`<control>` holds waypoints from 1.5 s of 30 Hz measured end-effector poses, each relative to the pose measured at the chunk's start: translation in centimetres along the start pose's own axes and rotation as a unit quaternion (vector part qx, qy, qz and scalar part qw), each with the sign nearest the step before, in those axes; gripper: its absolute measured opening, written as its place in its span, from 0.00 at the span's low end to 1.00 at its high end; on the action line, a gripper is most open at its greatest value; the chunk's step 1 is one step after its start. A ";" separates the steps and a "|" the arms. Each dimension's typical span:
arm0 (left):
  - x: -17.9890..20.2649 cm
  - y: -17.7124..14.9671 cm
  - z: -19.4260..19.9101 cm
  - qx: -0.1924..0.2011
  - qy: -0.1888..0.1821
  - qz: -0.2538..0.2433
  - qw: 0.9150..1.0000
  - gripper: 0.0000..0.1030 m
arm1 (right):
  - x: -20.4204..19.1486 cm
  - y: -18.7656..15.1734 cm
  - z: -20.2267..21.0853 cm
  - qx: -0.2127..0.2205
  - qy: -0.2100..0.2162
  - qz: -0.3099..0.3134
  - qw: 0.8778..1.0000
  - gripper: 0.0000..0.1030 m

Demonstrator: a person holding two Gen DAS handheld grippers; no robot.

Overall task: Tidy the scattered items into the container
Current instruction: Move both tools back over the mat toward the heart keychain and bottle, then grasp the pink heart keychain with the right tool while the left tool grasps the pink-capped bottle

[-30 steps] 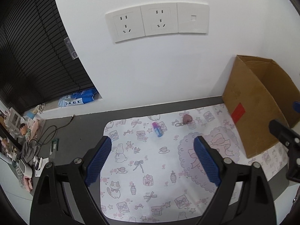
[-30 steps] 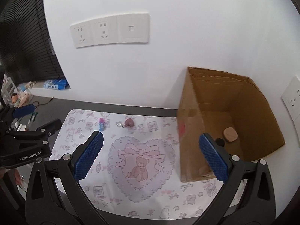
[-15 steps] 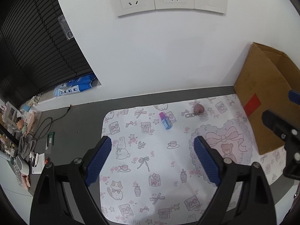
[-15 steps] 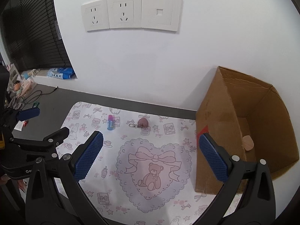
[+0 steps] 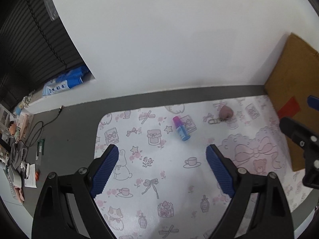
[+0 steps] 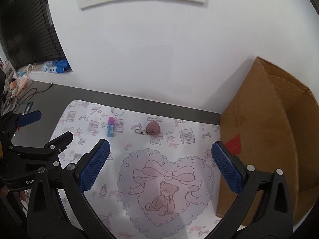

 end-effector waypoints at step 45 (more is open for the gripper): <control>1.1 -0.3 -14.3 -0.054 -0.054 0.028 0.997 0.89 | 0.5 -2.7 -18.7 -0.080 0.028 0.020 0.996 0.88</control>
Point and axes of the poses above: each gripper's, at about its wrist camera, not at the fingertips, and z roughly against the way its jaws point, x to its right, y to its top, the point moved 3 cm from there along -z, roughly the way its jaws point, and after that the axes turned 4 degrees about z, right-handed, at the moved point
